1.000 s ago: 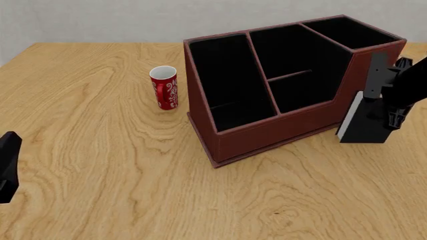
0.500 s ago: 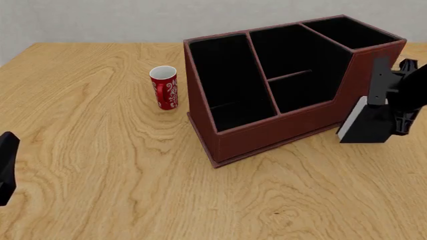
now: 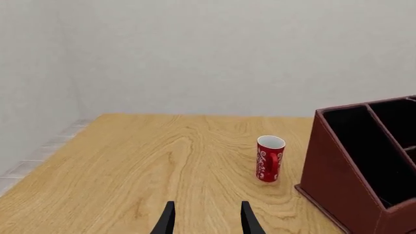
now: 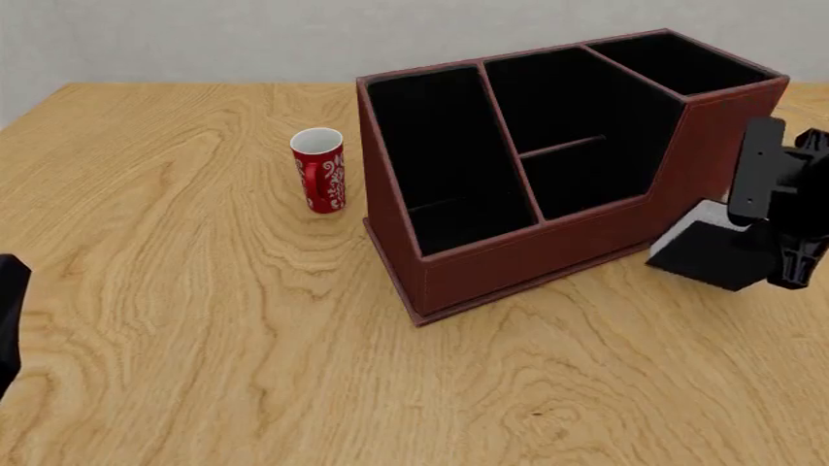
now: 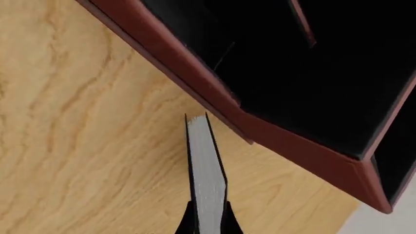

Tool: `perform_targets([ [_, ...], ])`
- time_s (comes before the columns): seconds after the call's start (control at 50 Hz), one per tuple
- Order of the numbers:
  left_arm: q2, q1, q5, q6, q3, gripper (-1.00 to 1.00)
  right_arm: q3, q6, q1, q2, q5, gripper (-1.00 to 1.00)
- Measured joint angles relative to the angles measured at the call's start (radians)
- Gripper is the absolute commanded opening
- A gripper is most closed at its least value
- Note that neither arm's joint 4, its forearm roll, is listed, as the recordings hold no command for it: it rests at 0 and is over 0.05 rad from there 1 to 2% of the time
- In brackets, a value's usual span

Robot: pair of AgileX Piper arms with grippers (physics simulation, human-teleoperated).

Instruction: Pick up the book and place it in the left compartment of the caddy.

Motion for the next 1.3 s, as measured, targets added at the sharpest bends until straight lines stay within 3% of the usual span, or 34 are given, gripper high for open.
perform_targets([
  [0.26,-0.005,-0.012,0.009,-0.005,-0.011,1.0,0.05,-0.009,0.008,-0.109,0.046,-1.0],
  [0.5,-0.007,-0.024,0.011,-0.01,-0.016,1.0,0.078,0.025,0.035,-0.229,0.125,-1.0],
  [1.3,-0.008,-0.067,-0.027,-0.028,0.023,1.0,0.038,0.373,0.319,-0.651,0.501,-1.0],
])
